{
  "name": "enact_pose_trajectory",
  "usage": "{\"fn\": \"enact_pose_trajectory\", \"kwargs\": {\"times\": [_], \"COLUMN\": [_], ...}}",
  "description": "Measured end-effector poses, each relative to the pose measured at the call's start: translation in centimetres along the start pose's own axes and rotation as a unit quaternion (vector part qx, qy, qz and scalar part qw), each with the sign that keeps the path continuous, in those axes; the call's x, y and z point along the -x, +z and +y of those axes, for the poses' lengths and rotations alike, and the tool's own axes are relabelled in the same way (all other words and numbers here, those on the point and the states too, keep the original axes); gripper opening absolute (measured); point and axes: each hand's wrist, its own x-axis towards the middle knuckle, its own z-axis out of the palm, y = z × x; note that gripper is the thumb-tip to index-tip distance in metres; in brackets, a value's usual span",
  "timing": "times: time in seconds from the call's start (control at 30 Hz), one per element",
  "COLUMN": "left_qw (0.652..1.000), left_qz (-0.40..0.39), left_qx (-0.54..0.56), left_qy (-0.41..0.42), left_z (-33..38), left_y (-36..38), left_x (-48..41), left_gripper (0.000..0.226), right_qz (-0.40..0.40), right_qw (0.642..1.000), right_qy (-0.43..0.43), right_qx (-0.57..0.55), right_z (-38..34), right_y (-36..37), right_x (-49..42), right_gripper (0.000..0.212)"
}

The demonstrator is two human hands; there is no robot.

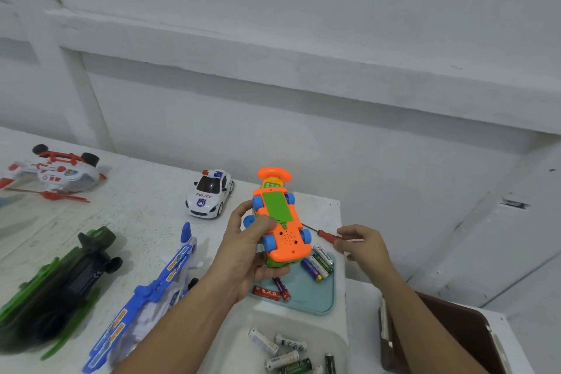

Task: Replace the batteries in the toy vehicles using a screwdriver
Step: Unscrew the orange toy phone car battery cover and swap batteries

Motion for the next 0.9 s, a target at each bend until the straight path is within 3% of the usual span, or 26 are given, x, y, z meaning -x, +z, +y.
{"fn": "enact_pose_trajectory", "kwargs": {"times": [0.27,0.4,0.53,0.63,0.73,0.9], "left_qw": [1.0,1.0,1.0,0.999,0.998,0.993], "left_qz": [-0.008,-0.006,-0.009,-0.017,-0.029,-0.037], "left_qx": [-0.014,-0.017,-0.022,-0.028,-0.034,-0.063], "left_qy": [0.001,0.007,0.011,0.025,0.049,0.097], "left_z": [0.0,0.0,0.2,0.4,0.8,2.2], "left_y": [0.3,0.4,0.4,0.5,0.8,1.1], "left_x": [0.1,0.2,0.2,0.3,0.6,1.2], "left_gripper": [0.038,0.037,0.041,0.041,0.043,0.029], "right_qz": [-0.043,-0.023,0.05,-0.022,-0.099,-0.063], "right_qw": [0.999,0.998,0.994,0.986,0.972,0.967], "right_qy": [0.018,0.011,-0.083,-0.153,-0.212,-0.244], "right_qx": [0.022,0.052,0.042,-0.06,-0.029,0.028], "right_z": [-1.3,-2.1,-5.6,-9.6,-11.8,-12.7], "right_y": [-1.3,-1.3,-0.7,0.2,1.4,2.7], "right_x": [0.5,1.0,3.4,6.3,8.4,9.5], "right_gripper": [0.021,0.019,0.009,0.01,0.01,0.014]}}
